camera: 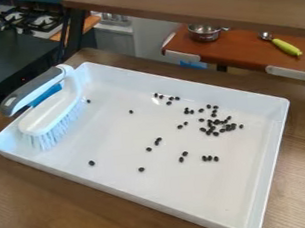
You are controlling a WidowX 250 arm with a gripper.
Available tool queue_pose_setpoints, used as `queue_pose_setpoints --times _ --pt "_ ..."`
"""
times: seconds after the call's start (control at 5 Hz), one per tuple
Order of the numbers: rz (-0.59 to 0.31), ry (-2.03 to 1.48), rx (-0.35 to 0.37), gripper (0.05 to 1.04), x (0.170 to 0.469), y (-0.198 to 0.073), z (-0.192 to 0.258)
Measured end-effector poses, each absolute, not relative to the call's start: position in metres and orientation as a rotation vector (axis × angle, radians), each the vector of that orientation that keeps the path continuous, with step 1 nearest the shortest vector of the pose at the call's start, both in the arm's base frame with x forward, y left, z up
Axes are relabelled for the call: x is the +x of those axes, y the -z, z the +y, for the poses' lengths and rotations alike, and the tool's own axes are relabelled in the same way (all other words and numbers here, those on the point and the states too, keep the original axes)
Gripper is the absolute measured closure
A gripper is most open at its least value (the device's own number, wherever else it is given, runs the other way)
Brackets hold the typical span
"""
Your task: Sweep into pile
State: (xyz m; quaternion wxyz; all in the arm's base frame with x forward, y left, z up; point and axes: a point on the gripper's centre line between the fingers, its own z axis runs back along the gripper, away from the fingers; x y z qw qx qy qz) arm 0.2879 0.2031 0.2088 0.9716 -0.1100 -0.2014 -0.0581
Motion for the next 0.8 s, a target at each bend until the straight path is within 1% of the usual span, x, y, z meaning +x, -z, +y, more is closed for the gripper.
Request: queue_pose_setpoints --times 0.2,0.4,0.6,0.8 --pt "-0.384 0.099 -0.241 0.080 0.289 -0.196 0.204" --pt "-0.337 0.082 -0.146 0.080 0.298 -0.170 0.183" --pt "-0.293 0.072 -0.010 0.080 0.303 -0.163 0.177" --pt "-0.242 0.070 0.076 0.080 0.310 -0.151 0.165"
